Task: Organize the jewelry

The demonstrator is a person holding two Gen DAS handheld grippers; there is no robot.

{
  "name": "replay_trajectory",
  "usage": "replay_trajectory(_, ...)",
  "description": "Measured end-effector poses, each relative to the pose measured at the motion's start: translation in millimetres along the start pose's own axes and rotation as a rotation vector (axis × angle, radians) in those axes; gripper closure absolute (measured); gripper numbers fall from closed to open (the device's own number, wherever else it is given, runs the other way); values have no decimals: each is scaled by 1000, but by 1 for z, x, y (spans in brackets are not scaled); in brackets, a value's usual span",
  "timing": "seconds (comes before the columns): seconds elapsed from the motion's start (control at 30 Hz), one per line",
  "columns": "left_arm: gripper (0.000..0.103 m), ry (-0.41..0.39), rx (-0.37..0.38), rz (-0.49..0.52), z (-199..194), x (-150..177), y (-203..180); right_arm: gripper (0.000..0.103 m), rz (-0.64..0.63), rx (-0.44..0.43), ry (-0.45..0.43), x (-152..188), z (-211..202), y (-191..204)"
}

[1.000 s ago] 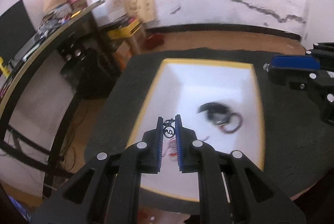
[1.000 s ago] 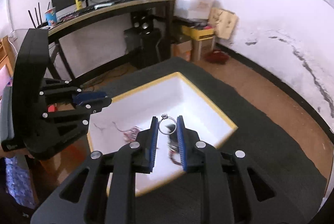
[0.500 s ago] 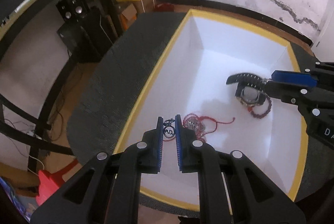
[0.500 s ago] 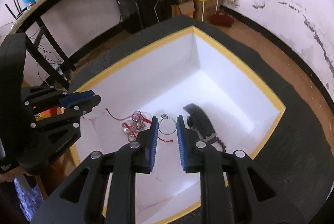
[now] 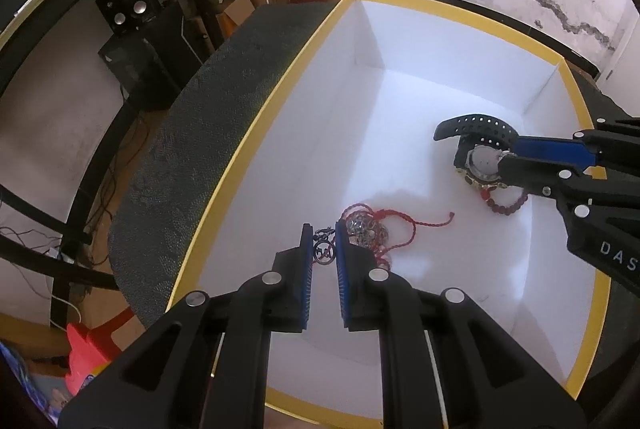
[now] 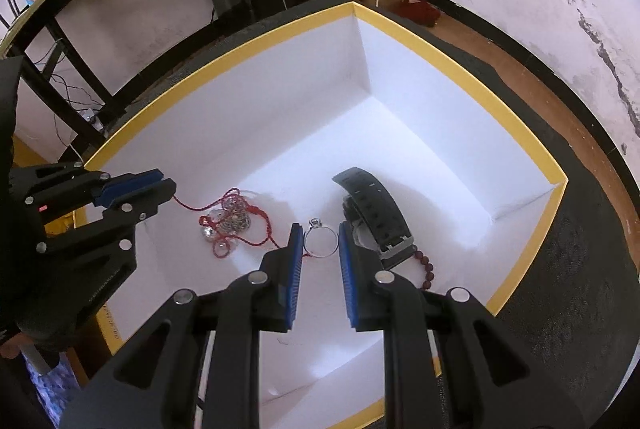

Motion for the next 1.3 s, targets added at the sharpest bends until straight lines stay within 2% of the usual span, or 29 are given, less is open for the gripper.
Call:
replay_trajectory(0.27,92,17,4,15,3,3,-4,84,10,7,0,3,0,-3)
replay_trajectory(0.3,92,18,4,23,3,4,-6,81,18,6,3,3,-1,-4)
replay_trajectory(0.33,91,23,9,28,2,5,-8,70,31,8,4,3,-2,-5)
replay_trajectory(0.37,84,32,13,28,1,6,-10,26,52,11,-11,2,-7,-8)
replay_trajectory(0.4,57,33,12,23,0,6,-10,7,67,21,-51,1,-16,-10)
replay_trajectory(0.47,12,6,10,4,-7,4,-10,7,72,48,-98,-1,-31,-15)
replay_trajectory(0.53,12,-44,16,7,-19,1,-13,7,82,51,-114,0,-43,-21)
replay_trajectory(0.87,11,-58,43,-11,-51,4,-26,7,111,85,-171,24,-92,-43)
replay_trajectory(0.97,10,-89,58,-2,-66,7,-39,7,129,116,-202,37,-111,-49)
replay_trajectory(1.13,10,-127,97,14,-86,13,-76,7,149,210,-245,77,-146,-68)
replay_trajectory(1.3,9,-128,205,24,-101,23,-142,7,288,306,-277,147,-189,-106)
Point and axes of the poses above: each gripper's, at about its wrist camera, not at the fingertips, and z roughly the way its jaws point, y to its left, x to its underside, the point moved 6 cm from there along z, roughly the way its jaws point, and after that the axes turned 9 degrees about -z, right-handed, at the moved point
